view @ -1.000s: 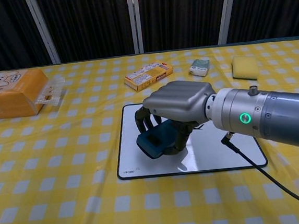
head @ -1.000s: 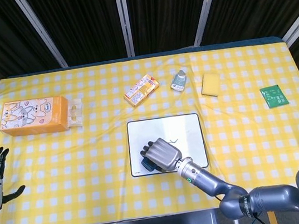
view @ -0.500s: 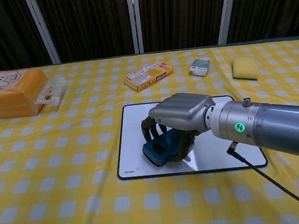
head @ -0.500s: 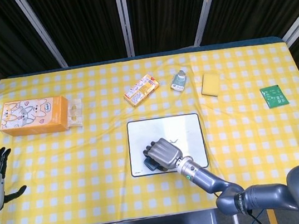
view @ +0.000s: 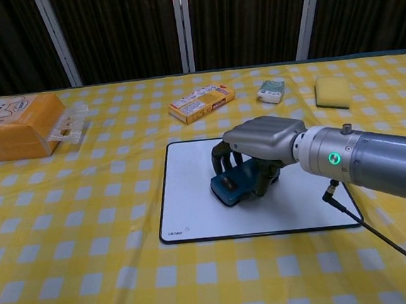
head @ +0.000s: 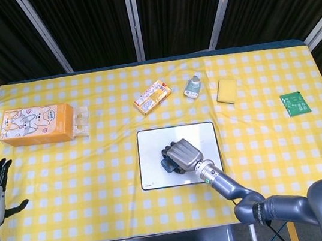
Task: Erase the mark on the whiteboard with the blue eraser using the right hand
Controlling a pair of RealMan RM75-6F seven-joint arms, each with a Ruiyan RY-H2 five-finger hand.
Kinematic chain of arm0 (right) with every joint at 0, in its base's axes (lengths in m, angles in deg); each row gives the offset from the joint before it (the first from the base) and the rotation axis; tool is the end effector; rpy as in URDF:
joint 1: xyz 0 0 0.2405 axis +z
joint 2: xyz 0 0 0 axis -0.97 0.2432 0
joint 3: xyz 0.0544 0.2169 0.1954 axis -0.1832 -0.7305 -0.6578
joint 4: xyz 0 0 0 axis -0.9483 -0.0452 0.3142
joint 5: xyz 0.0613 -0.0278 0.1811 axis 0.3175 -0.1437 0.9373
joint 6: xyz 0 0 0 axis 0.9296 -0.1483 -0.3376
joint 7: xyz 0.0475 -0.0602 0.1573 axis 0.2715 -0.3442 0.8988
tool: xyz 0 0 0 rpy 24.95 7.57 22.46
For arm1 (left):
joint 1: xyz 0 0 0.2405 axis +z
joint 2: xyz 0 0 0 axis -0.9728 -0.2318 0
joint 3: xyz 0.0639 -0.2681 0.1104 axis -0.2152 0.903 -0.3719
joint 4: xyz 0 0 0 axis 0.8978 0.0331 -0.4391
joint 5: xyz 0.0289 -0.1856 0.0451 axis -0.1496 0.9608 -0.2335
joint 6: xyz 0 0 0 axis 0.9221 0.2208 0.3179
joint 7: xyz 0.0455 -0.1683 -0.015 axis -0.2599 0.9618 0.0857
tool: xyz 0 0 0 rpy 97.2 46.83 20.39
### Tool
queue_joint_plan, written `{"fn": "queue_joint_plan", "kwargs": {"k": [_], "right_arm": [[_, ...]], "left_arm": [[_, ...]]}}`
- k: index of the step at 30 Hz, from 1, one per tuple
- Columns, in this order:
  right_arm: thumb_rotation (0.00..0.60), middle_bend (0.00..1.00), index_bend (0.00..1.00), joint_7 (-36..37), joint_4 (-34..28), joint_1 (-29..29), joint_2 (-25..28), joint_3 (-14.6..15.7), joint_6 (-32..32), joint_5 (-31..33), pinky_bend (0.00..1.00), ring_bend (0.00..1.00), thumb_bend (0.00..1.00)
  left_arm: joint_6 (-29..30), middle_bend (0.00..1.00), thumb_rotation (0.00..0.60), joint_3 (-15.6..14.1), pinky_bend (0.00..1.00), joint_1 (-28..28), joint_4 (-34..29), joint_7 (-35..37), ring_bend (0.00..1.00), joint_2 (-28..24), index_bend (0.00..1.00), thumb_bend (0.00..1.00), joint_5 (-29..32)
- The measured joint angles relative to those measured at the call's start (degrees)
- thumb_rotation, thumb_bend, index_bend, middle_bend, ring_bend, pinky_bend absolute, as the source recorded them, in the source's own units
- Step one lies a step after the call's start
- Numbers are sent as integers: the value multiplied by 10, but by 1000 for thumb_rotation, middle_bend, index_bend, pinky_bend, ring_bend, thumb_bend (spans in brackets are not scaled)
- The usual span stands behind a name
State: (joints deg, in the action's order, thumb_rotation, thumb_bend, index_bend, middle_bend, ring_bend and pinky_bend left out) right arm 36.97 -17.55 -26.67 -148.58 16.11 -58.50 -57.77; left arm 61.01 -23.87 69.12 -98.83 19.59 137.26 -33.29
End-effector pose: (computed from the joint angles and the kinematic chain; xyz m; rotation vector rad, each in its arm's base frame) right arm -0.1284 -0.3937 -0.0943 2.1340 -0.8165 0.8698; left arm -0.3564 0.2343 0.1641 -1.3566 -0.9393 -0.8179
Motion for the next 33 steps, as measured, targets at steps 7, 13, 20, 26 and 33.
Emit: {"fn": "queue_joint_plan", "kwargs": {"k": [7,13,20,26,33], "right_arm": [[600,723,836,6,18,-11,16,-5,-5,21,741,733,445],[600,728,837,-1,34,-23,30,-3,-13,34,741,735,445],[600,729,837,-11,33,-36,49,-10,-38,47,741,736,445],[600,729,837,-4,-11,-47,72,-22,-59,51,741,736,446],[600,729,836,-23,-73,-44,81,-15,-66,32,741,736,445]], "left_arm": [[1,0,600,0,0,0,-2,-3,0,0,0,3,0],[1,0,600,-2,0,0,-3,-4,0,-1,0,4,-3],[5,0,600,-3,0,1,-5,-5,0,-1,0,3,-5],[7,0,600,-3,0,0,-8,-7,0,-1,0,3,-8],[8,0,600,-4,0,-1,-8,-12,0,1,0,3,-11]]}}
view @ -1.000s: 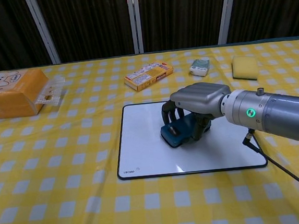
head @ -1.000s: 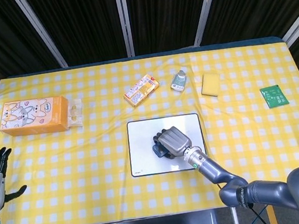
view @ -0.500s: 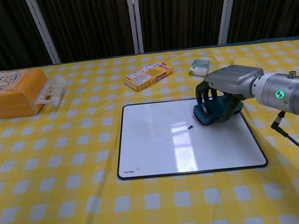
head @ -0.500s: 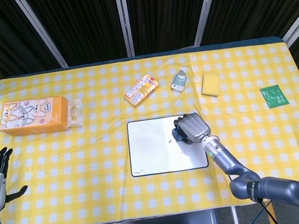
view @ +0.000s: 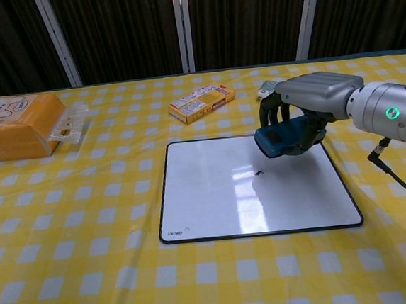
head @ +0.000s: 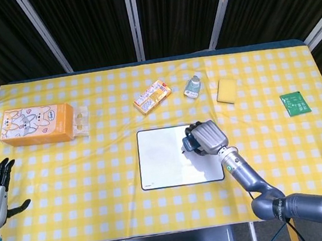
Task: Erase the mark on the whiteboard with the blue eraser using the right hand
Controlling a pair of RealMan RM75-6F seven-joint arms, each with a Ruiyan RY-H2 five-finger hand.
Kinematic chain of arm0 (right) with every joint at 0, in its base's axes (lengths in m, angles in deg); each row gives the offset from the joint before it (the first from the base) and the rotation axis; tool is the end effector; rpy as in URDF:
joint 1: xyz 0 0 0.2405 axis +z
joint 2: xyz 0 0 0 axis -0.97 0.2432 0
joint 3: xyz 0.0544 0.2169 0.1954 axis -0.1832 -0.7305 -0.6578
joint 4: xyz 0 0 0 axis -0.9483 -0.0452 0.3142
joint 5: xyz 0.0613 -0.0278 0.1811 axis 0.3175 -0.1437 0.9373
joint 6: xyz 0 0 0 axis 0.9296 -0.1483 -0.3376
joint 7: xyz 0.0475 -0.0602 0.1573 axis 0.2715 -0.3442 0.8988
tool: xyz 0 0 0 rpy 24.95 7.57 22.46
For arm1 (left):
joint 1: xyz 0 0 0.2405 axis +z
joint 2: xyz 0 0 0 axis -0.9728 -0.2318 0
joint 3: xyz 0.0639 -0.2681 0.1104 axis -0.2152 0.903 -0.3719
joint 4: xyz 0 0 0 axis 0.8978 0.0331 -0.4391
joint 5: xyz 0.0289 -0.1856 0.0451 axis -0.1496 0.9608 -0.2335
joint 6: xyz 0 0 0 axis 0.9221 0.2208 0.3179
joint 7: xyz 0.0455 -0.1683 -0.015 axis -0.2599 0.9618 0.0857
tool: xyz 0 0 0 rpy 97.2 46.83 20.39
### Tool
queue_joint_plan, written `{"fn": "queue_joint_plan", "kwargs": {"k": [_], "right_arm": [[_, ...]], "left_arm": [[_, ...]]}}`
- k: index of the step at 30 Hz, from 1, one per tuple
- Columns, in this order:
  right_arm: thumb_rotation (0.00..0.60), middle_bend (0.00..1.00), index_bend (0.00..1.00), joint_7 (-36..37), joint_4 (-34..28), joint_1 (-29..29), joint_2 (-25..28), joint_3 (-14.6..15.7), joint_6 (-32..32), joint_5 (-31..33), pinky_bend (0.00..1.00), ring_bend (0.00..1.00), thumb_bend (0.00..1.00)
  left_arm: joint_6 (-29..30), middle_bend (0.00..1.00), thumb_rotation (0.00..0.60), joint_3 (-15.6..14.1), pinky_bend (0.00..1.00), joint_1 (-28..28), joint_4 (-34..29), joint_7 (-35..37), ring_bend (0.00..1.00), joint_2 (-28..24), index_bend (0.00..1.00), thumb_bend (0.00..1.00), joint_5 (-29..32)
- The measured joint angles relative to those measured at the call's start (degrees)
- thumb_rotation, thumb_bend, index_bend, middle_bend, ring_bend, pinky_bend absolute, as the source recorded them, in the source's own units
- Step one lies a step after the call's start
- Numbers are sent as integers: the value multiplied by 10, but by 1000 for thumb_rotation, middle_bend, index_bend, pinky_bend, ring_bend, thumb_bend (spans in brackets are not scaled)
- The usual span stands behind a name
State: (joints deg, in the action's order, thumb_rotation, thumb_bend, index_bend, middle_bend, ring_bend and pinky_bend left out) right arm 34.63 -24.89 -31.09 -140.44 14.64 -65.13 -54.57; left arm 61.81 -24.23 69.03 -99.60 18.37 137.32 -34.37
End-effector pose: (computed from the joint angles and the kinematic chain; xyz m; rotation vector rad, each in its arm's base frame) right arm -0.1582 -0.4043 -0.0280 1.9463 -0.8281 0.8929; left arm -0.3500 0.2336 0.1624 -1.3752 -0.9183 -0.8262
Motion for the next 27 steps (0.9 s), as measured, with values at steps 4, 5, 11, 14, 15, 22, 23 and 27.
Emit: {"fn": "queue_joint_plan", "kwargs": {"k": [4,5,11,14,15,22,23,27], "right_arm": [[600,729,836,-29,-32,9,-12,11,3,-13,741,736,445],[600,729,836,-34,-38,11,-17,13,4,-13,741,736,445],[600,729,836,-47,-56,23,-49,23,10,-22,741,736,445],[600,729,836,-48,-55,29,-62,23,19,-17,741,736,446],[600,729,836,-47,-55,30,-65,23,23,-14,741,736,445],[600,729,835,-27,-35,40,-81,23,45,-5,740,736,444],[600,729,835,-22,-30,40,-83,24,47,-6,740,736,444],[600,729,835,-6,-8,40,-93,27,49,-15,741,736,445]], "left_arm": [[2,0,600,0,0,1,0,1,0,0,0,4,0],[2,0,600,0,0,1,0,1,0,-1,0,4,0],[3,0,600,0,0,3,2,6,0,-2,0,4,1],[6,0,600,1,0,4,2,9,0,-3,0,4,1],[6,0,600,1,0,4,2,10,0,-4,0,4,1],[5,0,600,0,0,4,3,10,0,-3,0,4,1],[5,0,600,0,0,4,3,8,0,-3,0,4,1],[4,0,600,0,0,4,2,7,0,-3,0,4,3]]}}
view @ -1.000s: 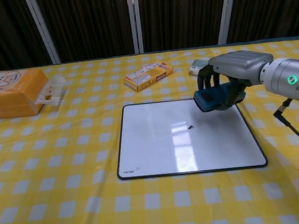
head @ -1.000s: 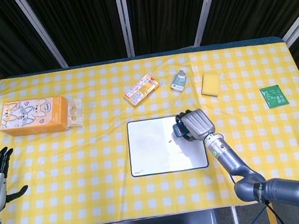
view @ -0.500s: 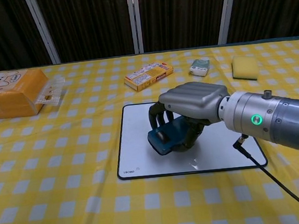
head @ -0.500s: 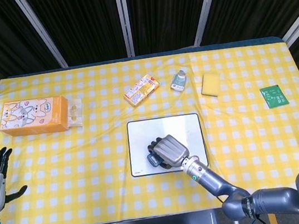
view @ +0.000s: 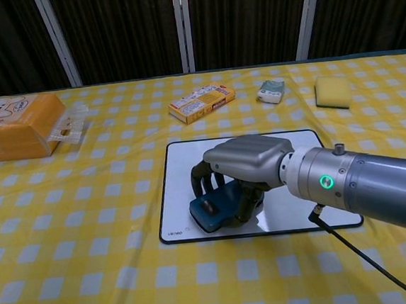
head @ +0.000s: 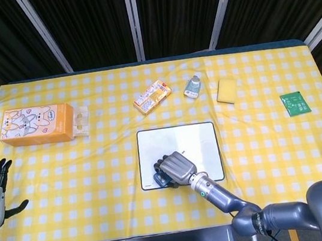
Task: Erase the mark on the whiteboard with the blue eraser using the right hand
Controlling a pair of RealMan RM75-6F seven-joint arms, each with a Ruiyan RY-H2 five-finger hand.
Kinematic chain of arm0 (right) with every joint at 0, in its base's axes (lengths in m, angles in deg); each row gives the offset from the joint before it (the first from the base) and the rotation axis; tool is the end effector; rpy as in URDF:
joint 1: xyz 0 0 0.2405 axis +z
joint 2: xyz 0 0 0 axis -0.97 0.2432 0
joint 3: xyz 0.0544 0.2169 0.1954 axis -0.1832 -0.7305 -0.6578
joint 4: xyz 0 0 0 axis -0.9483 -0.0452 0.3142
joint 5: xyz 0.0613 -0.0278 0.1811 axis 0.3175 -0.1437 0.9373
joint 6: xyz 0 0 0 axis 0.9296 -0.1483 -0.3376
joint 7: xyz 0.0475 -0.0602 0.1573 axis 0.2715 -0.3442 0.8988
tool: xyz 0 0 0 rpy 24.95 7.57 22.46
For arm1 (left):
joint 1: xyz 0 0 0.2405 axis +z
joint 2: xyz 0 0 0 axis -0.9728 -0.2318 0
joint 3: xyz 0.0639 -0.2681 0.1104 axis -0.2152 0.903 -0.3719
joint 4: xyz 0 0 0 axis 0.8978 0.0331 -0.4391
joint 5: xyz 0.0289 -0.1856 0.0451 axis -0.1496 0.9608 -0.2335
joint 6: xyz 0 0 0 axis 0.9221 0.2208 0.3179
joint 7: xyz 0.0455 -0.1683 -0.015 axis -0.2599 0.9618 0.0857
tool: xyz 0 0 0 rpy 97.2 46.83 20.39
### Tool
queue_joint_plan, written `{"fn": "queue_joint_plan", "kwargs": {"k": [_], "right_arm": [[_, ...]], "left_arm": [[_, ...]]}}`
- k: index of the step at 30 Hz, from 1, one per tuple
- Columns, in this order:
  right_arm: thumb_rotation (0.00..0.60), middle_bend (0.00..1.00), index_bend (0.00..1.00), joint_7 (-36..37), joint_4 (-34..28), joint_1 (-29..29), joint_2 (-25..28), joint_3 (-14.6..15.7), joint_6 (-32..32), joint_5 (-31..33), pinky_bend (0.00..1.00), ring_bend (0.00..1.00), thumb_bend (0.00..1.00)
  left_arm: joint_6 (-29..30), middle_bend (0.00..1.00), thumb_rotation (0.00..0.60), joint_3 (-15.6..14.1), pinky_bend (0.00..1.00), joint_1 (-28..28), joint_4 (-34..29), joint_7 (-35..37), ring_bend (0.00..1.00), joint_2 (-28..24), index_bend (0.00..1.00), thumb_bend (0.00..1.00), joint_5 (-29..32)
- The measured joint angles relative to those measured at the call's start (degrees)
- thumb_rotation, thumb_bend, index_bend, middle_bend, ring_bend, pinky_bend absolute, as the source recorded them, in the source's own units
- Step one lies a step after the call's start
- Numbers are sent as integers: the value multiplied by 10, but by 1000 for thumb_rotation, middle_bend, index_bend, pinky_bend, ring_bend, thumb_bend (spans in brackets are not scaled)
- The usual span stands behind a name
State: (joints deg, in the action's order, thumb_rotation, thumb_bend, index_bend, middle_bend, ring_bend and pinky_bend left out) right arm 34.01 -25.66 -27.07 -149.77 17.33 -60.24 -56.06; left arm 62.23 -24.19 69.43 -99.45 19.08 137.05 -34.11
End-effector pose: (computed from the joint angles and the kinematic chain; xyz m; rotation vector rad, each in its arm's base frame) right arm -0.1021 -0.3562 -0.1095 2.1999 -0.8908 0.9377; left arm -0.3528 0.2314 0.1660 -1.3593 -0.9222 -0.8274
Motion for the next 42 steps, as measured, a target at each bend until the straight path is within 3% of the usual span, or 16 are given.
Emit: {"fn": "queue_joint_plan", "kwargs": {"k": [20,33,42], "right_arm": [[600,729,836,64,114,-8,-27,-8,-5,-23,740,736,445],[600,729,835,54,118,-32,7,-12,-6,12,741,738,445],[600,729,835,58,91,-29,-4,-9,-10,-10,741,738,445]], "left_arm": [[-6,0,600,1,0,-2,7,3,0,3,0,4,5],[-3,0,600,0,0,-2,3,-1,0,4,0,4,0],[-2,0,600,0,0,-3,1,-4,0,5,0,4,-2]]}}
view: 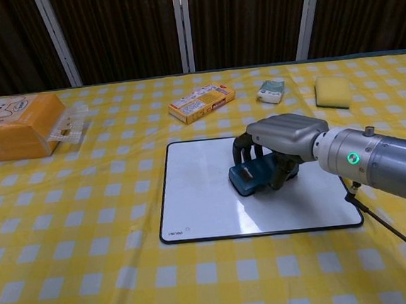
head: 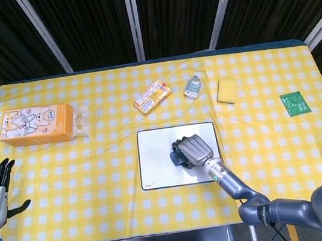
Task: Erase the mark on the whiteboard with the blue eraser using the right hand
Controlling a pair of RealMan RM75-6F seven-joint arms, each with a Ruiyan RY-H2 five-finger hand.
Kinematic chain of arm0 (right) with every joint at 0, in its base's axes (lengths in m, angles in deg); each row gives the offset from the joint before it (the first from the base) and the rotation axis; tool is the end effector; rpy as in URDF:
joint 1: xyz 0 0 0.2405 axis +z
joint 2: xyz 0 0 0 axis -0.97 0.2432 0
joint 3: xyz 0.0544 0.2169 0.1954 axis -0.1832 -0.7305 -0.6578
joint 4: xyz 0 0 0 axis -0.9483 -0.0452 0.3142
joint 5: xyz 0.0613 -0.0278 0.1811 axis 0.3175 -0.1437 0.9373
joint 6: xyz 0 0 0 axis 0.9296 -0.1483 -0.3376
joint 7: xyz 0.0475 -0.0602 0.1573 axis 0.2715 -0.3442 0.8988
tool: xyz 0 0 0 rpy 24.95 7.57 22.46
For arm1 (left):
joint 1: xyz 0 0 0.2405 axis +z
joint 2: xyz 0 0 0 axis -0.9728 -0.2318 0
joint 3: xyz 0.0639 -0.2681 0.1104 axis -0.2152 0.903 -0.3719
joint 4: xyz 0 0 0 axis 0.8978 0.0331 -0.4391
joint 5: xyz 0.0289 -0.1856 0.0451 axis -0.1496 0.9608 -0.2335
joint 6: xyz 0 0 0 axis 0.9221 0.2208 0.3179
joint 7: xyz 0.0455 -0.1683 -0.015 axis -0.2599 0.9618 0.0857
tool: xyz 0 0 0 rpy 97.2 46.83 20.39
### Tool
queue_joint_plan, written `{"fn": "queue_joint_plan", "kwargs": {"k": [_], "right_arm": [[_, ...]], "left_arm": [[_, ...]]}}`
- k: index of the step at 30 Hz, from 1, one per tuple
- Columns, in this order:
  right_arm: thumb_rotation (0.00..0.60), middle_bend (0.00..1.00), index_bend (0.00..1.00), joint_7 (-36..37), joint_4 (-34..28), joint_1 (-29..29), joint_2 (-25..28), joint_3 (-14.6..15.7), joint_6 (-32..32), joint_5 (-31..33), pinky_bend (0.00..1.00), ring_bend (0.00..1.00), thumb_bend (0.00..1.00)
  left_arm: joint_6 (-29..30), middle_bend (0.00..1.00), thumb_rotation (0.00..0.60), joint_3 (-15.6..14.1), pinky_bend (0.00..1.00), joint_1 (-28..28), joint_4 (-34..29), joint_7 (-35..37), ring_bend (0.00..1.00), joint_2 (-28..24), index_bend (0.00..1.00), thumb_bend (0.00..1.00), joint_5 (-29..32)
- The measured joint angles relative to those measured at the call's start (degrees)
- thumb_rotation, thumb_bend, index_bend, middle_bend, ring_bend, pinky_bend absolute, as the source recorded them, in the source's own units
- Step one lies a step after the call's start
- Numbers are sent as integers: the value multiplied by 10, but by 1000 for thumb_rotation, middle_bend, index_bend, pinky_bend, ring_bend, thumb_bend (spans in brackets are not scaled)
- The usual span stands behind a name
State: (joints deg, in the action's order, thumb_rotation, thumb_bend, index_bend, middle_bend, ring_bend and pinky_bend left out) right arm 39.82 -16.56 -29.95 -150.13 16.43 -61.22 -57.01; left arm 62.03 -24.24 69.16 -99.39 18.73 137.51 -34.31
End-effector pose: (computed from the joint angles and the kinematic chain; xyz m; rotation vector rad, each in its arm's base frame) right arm -0.1487 -0.3861 -0.0969 2.0452 -0.9322 0.8951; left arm -0.3510 0.2328 0.1622 -1.3684 -0.9221 -0.8304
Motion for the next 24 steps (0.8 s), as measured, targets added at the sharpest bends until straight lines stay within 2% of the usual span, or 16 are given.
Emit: {"fn": "queue_joint_plan", "kwargs": {"k": [8,24], "right_arm": [[600,729,835,-11,-12,7,-16,3,-3,-14,741,738,445],[600,729,835,-51,13,-12,6,-6,-19,33,741,738,445]], "left_arm": [[2,0,600,0,0,2,3,7,0,-2,0,4,0],[4,0,600,1,0,4,1,9,0,-3,0,3,0]]}}
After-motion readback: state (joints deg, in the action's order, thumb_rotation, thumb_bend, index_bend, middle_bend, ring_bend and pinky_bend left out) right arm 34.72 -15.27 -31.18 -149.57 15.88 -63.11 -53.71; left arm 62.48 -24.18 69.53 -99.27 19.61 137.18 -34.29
